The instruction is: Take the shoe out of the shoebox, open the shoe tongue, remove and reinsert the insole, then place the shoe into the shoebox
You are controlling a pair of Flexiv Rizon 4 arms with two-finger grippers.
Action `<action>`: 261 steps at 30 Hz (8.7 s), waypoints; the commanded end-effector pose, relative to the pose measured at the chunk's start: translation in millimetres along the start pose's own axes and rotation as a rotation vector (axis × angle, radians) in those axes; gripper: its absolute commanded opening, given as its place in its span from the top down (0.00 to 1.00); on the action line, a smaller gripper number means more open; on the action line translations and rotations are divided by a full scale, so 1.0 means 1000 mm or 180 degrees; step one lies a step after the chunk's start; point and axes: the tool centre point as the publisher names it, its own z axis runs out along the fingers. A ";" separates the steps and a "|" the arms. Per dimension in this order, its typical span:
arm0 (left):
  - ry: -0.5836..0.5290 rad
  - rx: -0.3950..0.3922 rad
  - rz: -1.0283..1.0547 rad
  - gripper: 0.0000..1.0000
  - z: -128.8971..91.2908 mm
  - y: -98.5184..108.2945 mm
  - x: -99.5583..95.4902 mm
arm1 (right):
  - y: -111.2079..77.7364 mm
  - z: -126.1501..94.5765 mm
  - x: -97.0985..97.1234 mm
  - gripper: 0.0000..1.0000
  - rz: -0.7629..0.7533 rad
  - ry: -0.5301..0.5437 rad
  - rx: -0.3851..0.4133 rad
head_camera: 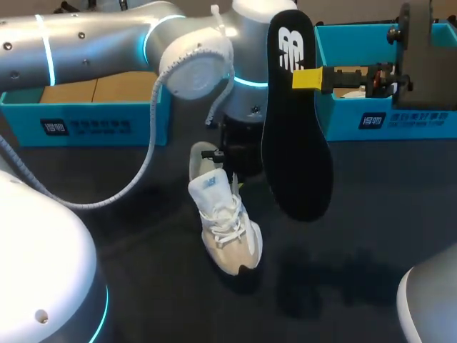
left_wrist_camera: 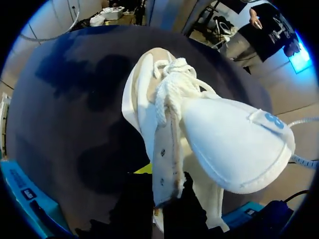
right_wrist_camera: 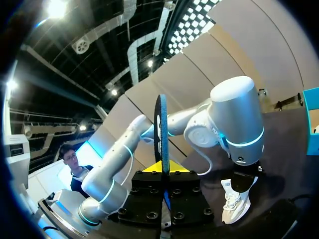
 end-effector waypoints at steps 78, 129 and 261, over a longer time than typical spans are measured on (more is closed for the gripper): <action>0.0529 0.0354 0.0568 0.00 0.008 0.000 -0.063 | -0.006 0.002 0.008 1.00 0.0002 -0.0030 -0.0048; -0.2185 0.0488 0.0841 0.00 -0.169 -0.005 -0.022 | -0.006 0.002 0.008 1.00 0.0002 -0.0030 -0.0048; -0.5753 -0.0493 0.1156 0.14 -0.292 -0.038 -0.032 | 0.113 0.038 -0.219 1.00 0.3235 -0.0196 0.0187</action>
